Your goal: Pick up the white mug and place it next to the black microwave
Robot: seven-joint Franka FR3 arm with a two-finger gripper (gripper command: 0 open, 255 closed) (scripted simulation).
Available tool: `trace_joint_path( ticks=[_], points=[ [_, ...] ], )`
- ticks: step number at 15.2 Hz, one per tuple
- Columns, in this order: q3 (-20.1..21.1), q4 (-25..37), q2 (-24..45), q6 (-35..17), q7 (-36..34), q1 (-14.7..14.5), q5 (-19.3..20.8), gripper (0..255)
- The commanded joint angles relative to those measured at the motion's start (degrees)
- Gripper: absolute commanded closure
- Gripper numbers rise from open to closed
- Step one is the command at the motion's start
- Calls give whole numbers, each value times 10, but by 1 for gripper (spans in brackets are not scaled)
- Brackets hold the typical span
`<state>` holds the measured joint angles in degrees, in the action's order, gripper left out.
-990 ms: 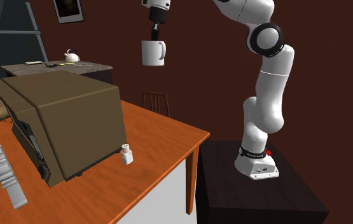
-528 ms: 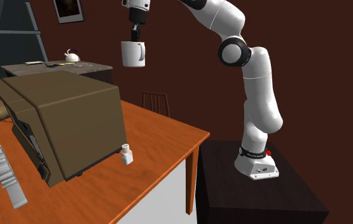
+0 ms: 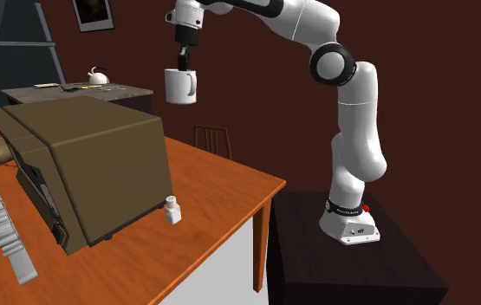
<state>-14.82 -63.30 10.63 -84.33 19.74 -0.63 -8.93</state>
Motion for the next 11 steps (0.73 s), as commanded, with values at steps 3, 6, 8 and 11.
trace_joint_path(
  ticks=[3,6,8,11],
  points=[
    [2,-71,-27,-45,1,-7,9,255],
    [3,-115,-42,-75,2,-10,13,255],
    [4,-143,-51,-94,2,-12,16,255],
    [5,-181,-62,-122,3,-14,19,255]
  ],
)
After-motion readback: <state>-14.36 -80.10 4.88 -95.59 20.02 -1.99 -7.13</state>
